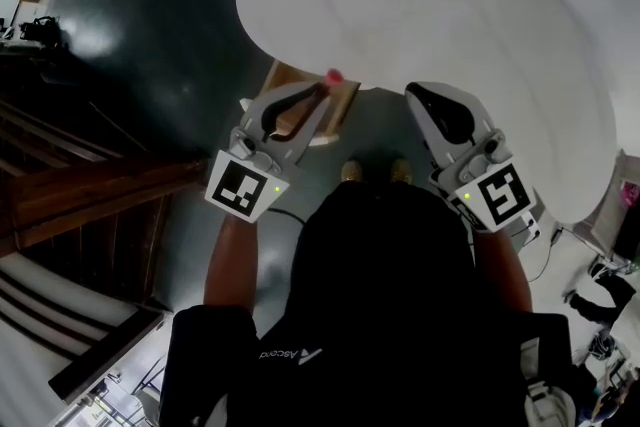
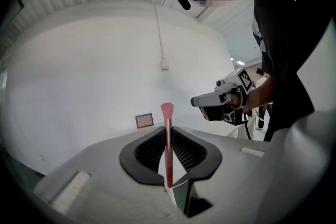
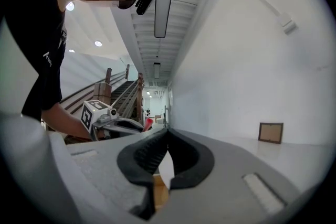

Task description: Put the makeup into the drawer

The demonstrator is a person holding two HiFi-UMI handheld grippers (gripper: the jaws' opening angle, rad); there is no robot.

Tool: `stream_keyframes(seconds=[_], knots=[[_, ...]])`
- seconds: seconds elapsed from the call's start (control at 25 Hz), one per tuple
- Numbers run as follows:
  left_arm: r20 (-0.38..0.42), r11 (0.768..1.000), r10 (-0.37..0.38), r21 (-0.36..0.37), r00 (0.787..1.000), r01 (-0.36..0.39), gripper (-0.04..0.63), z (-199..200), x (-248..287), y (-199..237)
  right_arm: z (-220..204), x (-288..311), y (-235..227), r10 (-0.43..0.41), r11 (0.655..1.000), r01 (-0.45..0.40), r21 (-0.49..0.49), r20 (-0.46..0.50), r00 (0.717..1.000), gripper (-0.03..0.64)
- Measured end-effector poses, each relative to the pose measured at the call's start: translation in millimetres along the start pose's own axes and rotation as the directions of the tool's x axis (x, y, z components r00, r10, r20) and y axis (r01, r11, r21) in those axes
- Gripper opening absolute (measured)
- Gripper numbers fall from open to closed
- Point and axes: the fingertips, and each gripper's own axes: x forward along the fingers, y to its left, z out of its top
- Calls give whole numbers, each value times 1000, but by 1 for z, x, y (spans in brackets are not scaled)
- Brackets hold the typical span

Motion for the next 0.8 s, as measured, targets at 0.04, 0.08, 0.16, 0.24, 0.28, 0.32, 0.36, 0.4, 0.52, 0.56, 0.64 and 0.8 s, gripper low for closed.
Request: stream_keyframes(seconds=[0.04,0.08,0.16,0.24,0.28,0.32,0.36,0.4,0.52,0.56,0.64,0.8], knots=[[-15,1000,-7,11,1000,7,54,-6,-6,3,-1,6,4,5,1000,-5,-1,-6,1000,3],[-33,1000,-17,24,999,18,54,-12,-9,6,-3,10,7,10,1000,-10,-1,-13,1000,3],[-78,997,-44,54,996,49,54,-26,-11,9,-7,16,8,16,1000,-16,1,-24,1000,3],[-130,992,-78,83,988,90,54,-42,-11,12,-12,22,8,17,1000,-17,1,-30,999,3],[-158,989,-97,98,983,113,54,-50,-11,13,-14,26,9,14,1000,-14,2,-34,999,3],[-184,984,-117,111,976,138,54,-59,-12,14,-17,30,10,8,1000,-8,4,-42,999,3],[-210,979,-136,121,968,163,54,-67,-12,15,-20,33,11,2,1000,-1,6,-49,999,3],[-234,974,-155,128,960,188,54,-76,-12,15,-22,36,11,-4,1000,4,7,-54,999,3],[-319,953,-204,153,925,263,54,-114,-11,17,-29,43,9,-22,1000,22,5,-72,997,3],[-354,943,-220,161,909,291,54,-126,-11,18,-31,45,8,-29,1000,29,4,-78,997,3],[-420,919,-252,178,872,352,54,-147,-10,20,-31,50,7,-41,999,42,14,-92,995,3],[-515,876,-309,173,800,450,54,-183,-8,24,-36,55,7,-73,997,77,29,-128,989,3]])
